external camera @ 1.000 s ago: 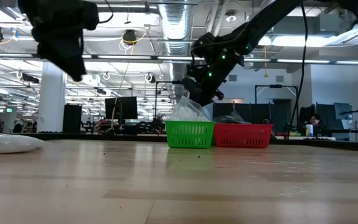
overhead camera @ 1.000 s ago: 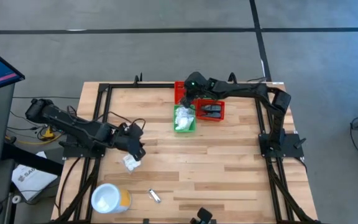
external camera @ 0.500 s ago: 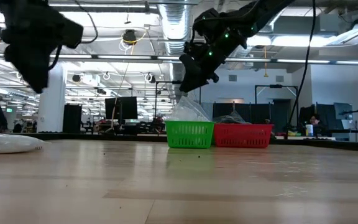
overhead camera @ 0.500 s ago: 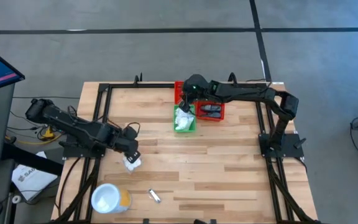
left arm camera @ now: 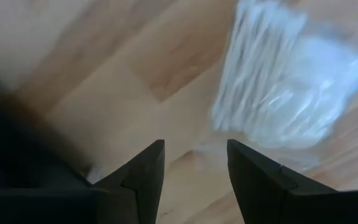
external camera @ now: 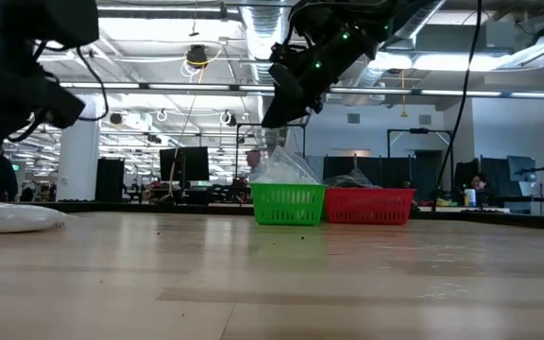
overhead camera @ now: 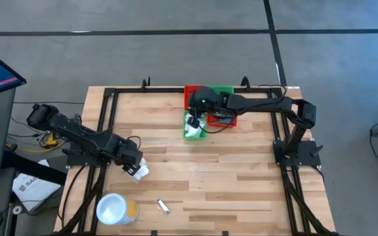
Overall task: Pick & Place Travel size toiletries
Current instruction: Put the white cotton pack into the left green bin
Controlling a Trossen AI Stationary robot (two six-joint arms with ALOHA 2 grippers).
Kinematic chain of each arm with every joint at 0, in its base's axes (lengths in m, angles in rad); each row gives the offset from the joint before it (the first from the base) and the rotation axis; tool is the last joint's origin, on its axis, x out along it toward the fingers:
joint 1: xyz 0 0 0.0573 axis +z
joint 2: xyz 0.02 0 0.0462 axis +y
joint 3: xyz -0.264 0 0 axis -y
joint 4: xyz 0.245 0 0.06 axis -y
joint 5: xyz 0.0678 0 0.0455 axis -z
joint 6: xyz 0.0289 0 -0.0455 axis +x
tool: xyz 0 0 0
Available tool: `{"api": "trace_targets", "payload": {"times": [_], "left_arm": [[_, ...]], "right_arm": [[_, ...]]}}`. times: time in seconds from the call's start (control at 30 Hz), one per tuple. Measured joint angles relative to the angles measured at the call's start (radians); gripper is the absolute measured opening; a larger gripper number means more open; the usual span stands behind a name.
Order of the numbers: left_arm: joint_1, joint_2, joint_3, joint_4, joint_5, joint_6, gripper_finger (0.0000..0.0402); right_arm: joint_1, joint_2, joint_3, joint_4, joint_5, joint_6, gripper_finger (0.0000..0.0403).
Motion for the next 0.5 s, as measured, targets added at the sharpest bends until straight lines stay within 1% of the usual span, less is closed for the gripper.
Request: {"api": "trace_targets", "payload": {"times": [0.1, 0.2, 0.33, 0.5], "left_arm": [[0.0, 0.0, -0.024, 0.019, 0.032, 0.0, 0.0163], [0.0, 0.0, -0.044, 0.051, 0.036, 0.0, 0.0163], [0.0, -0.001, -0.085, 0.136, 0.048, 0.005, 0.0163], [0.0, -0.001, -0.138, 0.234, 0.091, 0.006, 0.0163]], "right_arm": [[0.012, 0.0, 0.0, 0.0, 0.0, -0.001, 0.0087], [0.021, 0.0, 0.0, -0.005, -0.001, -0.02, 0.0087], [0.029, 0.0, 0.0, -0.017, 0.0, -0.023, 0.0087], [0.031, 0.0, 0.0, -0.017, 0.0, -0.026, 0.0087]]}}
